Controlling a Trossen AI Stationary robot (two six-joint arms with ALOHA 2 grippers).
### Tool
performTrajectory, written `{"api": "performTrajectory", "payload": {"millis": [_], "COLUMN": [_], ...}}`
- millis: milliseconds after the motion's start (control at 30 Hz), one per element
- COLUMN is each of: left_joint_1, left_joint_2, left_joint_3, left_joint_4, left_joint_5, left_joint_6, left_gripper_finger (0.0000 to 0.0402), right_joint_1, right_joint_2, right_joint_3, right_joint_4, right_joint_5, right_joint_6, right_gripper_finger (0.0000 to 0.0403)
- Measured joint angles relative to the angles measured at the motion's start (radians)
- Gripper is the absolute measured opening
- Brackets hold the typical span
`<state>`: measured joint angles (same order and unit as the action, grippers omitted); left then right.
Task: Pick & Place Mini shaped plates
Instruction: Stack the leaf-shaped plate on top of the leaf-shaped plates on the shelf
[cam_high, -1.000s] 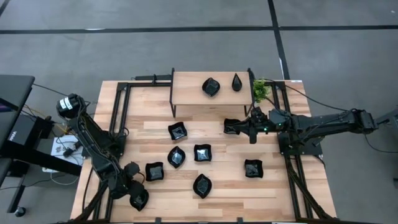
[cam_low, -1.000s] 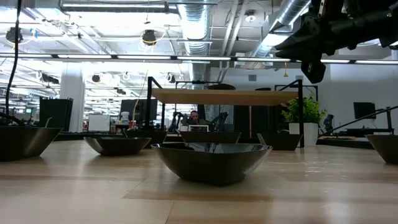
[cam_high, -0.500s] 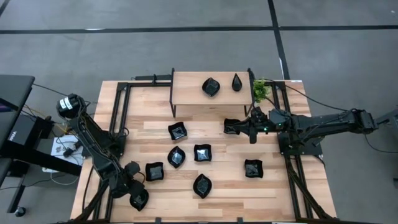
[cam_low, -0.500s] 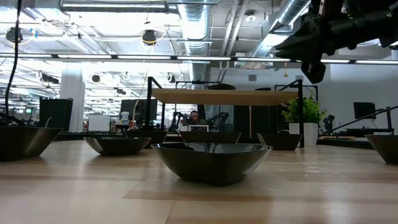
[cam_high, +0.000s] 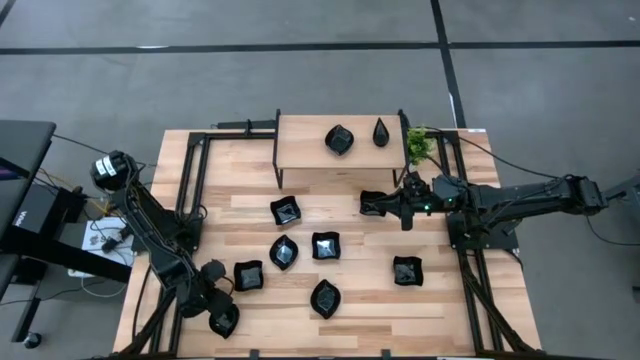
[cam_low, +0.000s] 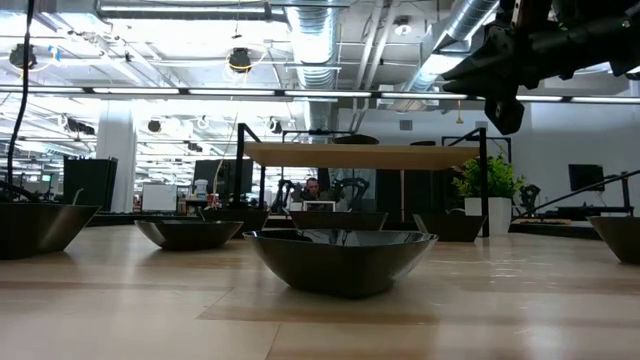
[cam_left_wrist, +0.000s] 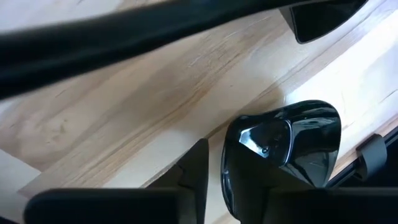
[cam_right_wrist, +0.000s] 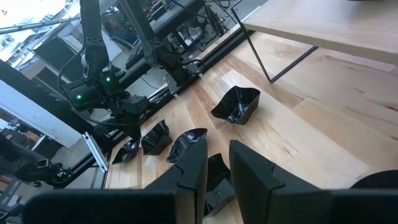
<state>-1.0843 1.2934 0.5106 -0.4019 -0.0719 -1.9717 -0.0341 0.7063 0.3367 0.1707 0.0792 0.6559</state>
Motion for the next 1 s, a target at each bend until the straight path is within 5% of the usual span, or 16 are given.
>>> {"api": "performTrajectory", "payload": {"millis": [533, 1000], "left_joint_1": [-0.003, -0.004], "left_joint_2": [-0.022, -0.322], "left_joint_3": [-0.003, -0.004], "left_joint_4": [0.016, 0.018], "left_joint_5": [-0.024, -0.055], "left_joint_6": [0.008, 0.084], "left_gripper_finger": [0.0007, 0.0004], "right_joint_1": [0.000, 0.000], "right_joint_2": [0.000, 0.000], "right_joint_3": [0.000, 0.000], "right_joint_4": [0.000, 0.000], "right_joint_5": [0.000, 0.000], "right_joint_6": [0.000, 0.000], "right_gripper_finger": [0.0063, 0.0063]}}
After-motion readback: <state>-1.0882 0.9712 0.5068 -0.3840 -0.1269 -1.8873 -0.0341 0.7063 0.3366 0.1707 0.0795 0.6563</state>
